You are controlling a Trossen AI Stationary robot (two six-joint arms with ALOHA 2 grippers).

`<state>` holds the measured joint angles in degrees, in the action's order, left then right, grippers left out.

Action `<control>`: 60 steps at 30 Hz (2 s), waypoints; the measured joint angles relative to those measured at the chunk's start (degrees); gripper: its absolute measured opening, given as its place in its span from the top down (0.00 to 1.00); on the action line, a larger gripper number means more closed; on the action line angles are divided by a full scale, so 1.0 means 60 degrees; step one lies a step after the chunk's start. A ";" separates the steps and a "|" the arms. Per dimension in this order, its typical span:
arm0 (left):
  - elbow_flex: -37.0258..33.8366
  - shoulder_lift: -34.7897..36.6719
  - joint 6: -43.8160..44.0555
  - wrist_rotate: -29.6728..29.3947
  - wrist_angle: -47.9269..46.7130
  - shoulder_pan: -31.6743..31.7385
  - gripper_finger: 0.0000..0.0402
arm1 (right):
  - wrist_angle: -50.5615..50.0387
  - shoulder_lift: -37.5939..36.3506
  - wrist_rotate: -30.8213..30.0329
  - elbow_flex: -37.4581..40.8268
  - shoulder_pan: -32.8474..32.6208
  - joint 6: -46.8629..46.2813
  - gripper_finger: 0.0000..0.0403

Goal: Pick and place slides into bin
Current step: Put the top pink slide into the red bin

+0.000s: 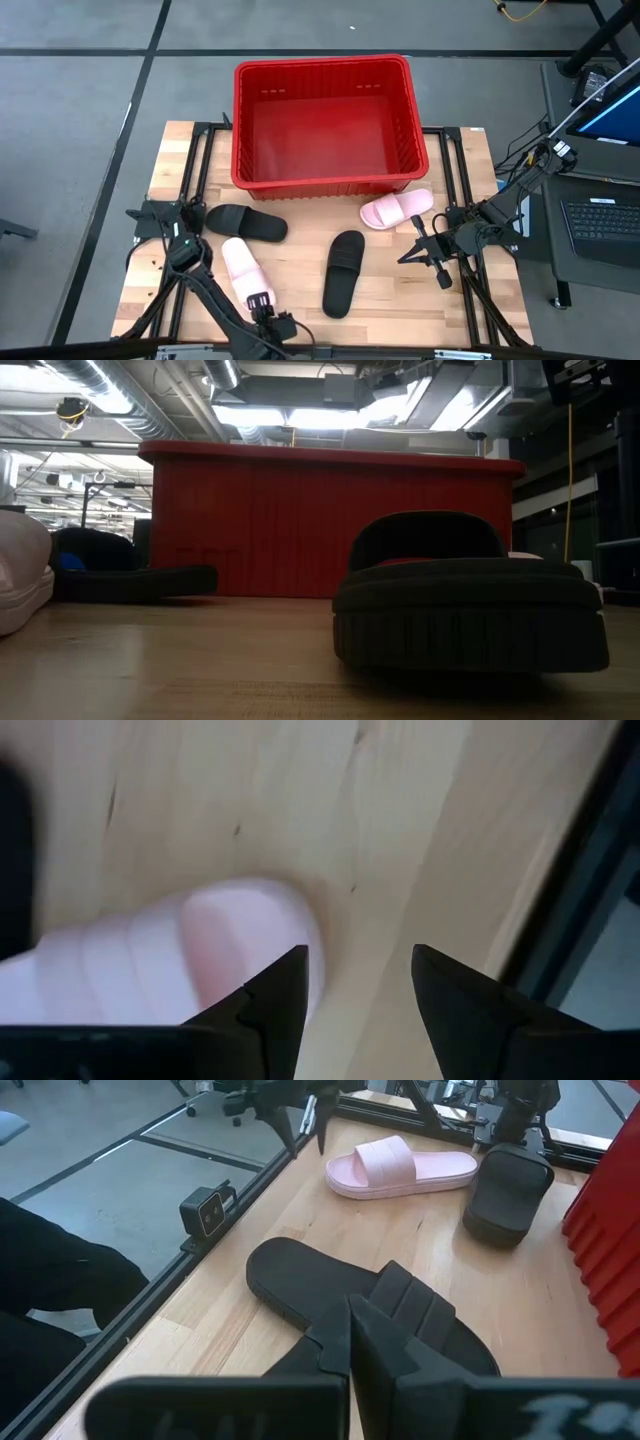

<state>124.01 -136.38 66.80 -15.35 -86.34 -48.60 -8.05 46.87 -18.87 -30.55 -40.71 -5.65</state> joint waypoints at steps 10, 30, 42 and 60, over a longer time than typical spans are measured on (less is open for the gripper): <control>0.0004 -0.0210 0.0419 -0.0005 -0.0371 -0.0261 0.57 | -0.0004 0.0000 0.0000 0.0000 0.0000 0.0015 0.99; 0.0004 -0.1096 0.0481 -0.0376 -0.0613 -0.0062 0.57 | 0.0011 0.0000 0.0000 0.0000 0.0002 -0.0007 0.99; 0.0007 -0.1333 0.0523 -0.0431 -0.0631 -0.0062 0.62 | 0.0015 0.0002 0.0000 0.0000 0.0000 -0.0015 0.99; 0.0000 -0.0870 -0.0836 0.0397 -0.0578 0.0206 0.70 | 0.0016 0.0002 0.0000 0.0000 0.0004 -0.0018 0.99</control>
<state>124.01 -141.60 61.78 -12.97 -89.81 -47.37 -7.96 46.89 -18.87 -30.55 -40.69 -5.76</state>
